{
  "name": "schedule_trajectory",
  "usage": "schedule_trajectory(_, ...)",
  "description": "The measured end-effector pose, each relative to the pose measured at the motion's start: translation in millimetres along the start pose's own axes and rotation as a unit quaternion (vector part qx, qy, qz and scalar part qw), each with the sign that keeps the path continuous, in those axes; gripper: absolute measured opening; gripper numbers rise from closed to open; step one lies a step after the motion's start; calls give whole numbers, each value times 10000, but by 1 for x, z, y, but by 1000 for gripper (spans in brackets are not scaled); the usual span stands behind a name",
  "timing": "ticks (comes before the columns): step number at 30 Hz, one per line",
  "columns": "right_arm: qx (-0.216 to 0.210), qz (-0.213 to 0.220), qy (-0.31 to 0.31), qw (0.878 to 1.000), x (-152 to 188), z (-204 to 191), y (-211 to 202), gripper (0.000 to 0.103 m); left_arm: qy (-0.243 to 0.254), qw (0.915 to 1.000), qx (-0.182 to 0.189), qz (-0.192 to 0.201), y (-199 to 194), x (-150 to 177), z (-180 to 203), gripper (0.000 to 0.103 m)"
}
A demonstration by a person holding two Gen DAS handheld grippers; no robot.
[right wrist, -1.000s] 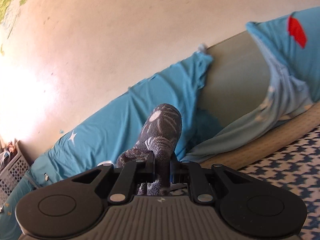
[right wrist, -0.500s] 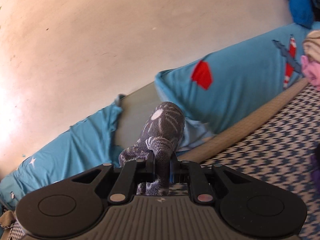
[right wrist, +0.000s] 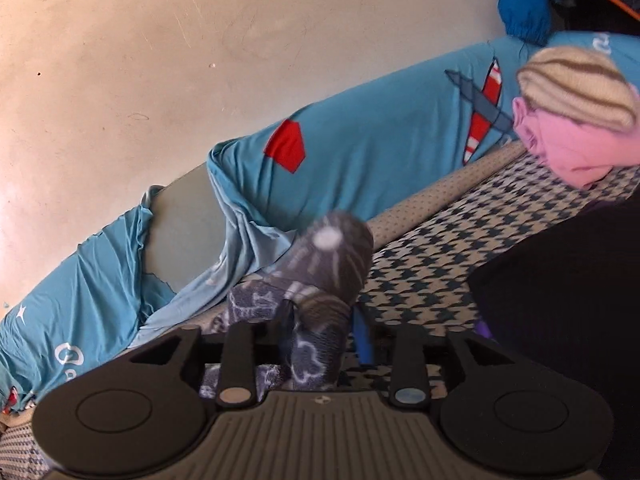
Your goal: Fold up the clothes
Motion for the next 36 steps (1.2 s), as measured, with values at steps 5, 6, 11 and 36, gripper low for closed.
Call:
schedule_trajectory(5, -225, -224, 175, 9993, 5, 6, -19, 35, -118, 9999, 98, -34, -5, 4, 7, 103)
schedule_trajectory(6, -253, -313, 200, 9990, 7, 8, -21, 35, -79, 9999, 100, 1, -6, 4, 10, 103)
schedule_trajectory(11, -311, -766, 385, 9958, 24, 18, -20, 36, 192, 9994, 269, 140, -10, 4, 29, 103)
schedule_trajectory(36, -577, -1249, 2078, 9685, 70, 40, 10, 44, 1073, 9911, 715, -324, 13, 48, 84, 103)
Point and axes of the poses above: each gripper's, at about its wrist camera, not at the fingertips, and y roughly the way its jaws point, z to its right, x to its underside, the point moved 6 cm from there along y, roughly the way its jaws point, and after that the axes turned 7 degrees about z, right-handed, at the moved point
